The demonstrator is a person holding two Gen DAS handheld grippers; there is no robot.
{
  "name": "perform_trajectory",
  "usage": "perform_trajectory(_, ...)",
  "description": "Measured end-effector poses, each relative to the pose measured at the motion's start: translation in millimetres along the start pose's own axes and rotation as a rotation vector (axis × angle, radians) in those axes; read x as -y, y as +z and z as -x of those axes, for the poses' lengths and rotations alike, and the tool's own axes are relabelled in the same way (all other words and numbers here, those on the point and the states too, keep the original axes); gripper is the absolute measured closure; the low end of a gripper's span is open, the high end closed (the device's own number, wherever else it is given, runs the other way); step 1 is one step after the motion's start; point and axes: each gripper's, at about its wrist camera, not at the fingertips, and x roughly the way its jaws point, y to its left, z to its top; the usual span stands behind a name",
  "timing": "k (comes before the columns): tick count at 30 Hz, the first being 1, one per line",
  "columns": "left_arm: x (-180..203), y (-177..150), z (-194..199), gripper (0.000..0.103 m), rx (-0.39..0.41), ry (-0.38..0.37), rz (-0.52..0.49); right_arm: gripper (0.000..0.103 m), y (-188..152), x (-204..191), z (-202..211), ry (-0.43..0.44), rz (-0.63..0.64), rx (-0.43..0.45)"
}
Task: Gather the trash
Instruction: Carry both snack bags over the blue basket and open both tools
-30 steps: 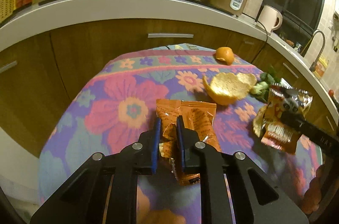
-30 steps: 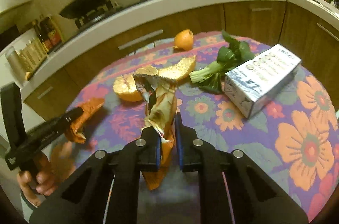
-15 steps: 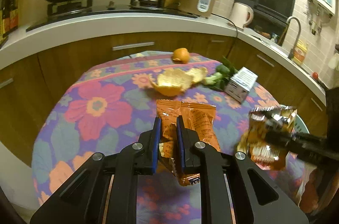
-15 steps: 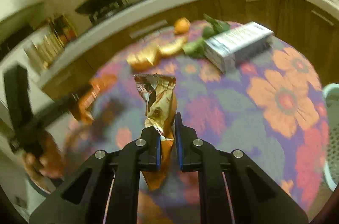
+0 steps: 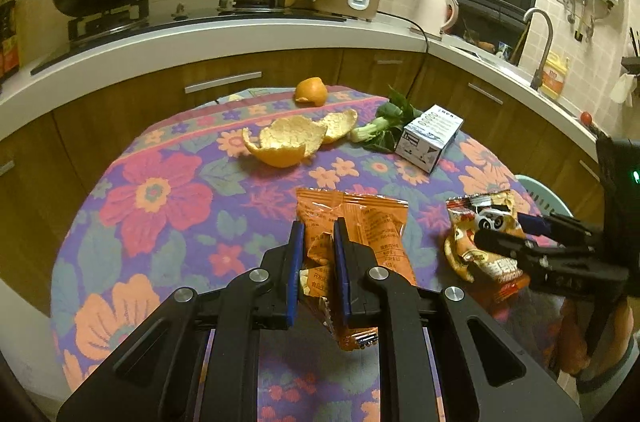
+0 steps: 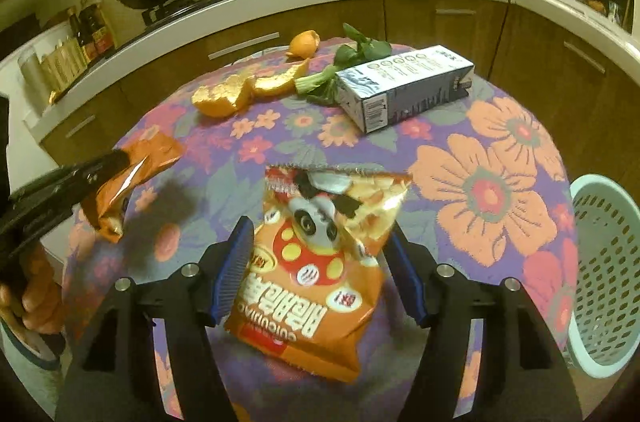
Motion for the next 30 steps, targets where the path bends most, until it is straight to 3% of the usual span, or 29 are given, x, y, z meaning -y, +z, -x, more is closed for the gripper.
perform_trajectory(1,1,0,1,0.089,0.001,0.002,-0.004,0.047,1,3,1,0.001,-0.009,0.01)
perform_trajectory(2,3,0,1,0.089,0.002,0.003,-0.006,0.063,2,5,2,0.001,-0.012,0.015)
perform_trajectory(3,4,0,2,0.089,0.003,0.004,-0.007,0.084,2,6,3,0.0,-0.012,0.016)
perform_trajectory(5,6,2,3,0.089,0.01,0.004,-0.007,0.092,3,9,8,-0.015,-0.03,0.048)
perform_trajectory(7,10,4,4,0.089,0.018,-0.003,-0.011,0.093,3,13,18,0.004,-0.052,0.091)
perform_trajectory(12,24,9,8,0.089,0.033,-0.025,-0.035,0.093,6,36,51,0.15,-0.152,0.197)
perform_trajectory(15,37,14,10,0.089,0.047,-0.045,-0.045,0.093,9,52,68,0.148,-0.191,0.24)
perform_trajectory(25,127,38,-7,0.089,0.063,-0.146,-0.165,0.093,-9,139,108,-0.008,-0.316,0.302)
perform_trajectory(30,197,50,-30,0.089,0.033,-0.212,-0.234,0.093,-25,188,128,-0.173,-0.368,0.321)
